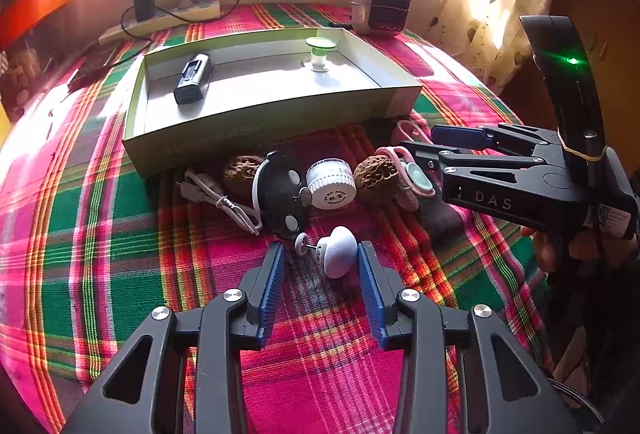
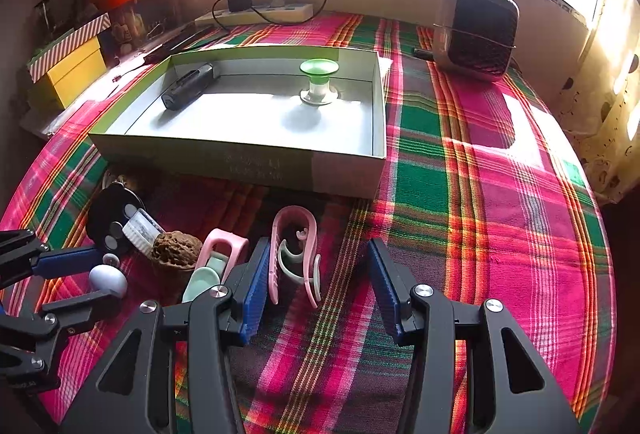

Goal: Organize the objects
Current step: 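Move the left gripper to the white knob while the right gripper approaches the pink clip, then close the left gripper on the white knob while the right gripper grasps the pink clip, then carry the white knob and pink clip into the box with both grippers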

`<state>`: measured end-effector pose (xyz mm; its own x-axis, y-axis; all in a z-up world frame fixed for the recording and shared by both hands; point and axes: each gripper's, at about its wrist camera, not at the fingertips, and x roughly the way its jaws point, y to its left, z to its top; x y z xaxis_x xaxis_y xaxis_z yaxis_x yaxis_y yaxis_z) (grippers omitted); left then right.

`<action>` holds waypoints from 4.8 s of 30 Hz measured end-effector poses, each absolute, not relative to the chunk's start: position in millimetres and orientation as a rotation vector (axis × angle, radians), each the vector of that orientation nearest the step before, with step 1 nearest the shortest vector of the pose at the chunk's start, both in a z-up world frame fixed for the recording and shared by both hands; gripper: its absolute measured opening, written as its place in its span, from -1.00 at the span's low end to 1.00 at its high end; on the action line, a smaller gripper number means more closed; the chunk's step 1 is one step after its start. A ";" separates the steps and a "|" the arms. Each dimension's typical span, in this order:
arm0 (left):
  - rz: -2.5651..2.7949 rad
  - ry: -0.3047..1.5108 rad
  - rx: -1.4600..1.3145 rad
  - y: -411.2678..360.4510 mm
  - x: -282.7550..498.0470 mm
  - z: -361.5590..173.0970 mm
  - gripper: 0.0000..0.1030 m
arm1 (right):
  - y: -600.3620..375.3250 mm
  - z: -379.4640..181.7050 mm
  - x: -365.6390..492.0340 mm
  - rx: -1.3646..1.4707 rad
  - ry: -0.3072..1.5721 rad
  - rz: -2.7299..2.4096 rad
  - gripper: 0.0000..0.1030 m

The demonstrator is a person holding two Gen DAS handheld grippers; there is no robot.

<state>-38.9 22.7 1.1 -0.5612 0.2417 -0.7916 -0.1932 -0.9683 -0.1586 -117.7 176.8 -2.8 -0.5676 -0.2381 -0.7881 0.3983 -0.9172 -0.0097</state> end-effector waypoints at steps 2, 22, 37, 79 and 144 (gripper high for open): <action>2.574 -0.089 -1.316 21.6 -38.8 1.0 -0.32 | 178.7 -2.7 -118.9 1.215 0.254 -2.497 -0.06; 2.568 -0.154 -1.300 16.2 -39.1 -0.1 -0.43 | 186.3 -0.6 -116.8 1.222 0.226 -2.534 -0.52; 2.565 -0.166 -1.299 17.5 -36.7 1.3 -0.43 | 189.3 0.6 -110.4 1.222 0.208 -2.550 -0.53; 2.655 -0.114 -1.150 -6.8 -98.7 58.7 -0.43 | 166.8 53.0 -133.9 1.105 0.151 -2.503 -0.53; 2.654 0.024 -1.357 -12.0 -250.3 11.0 -0.42 | 114.7 5.3 -230.6 1.235 0.219 -2.399 -0.53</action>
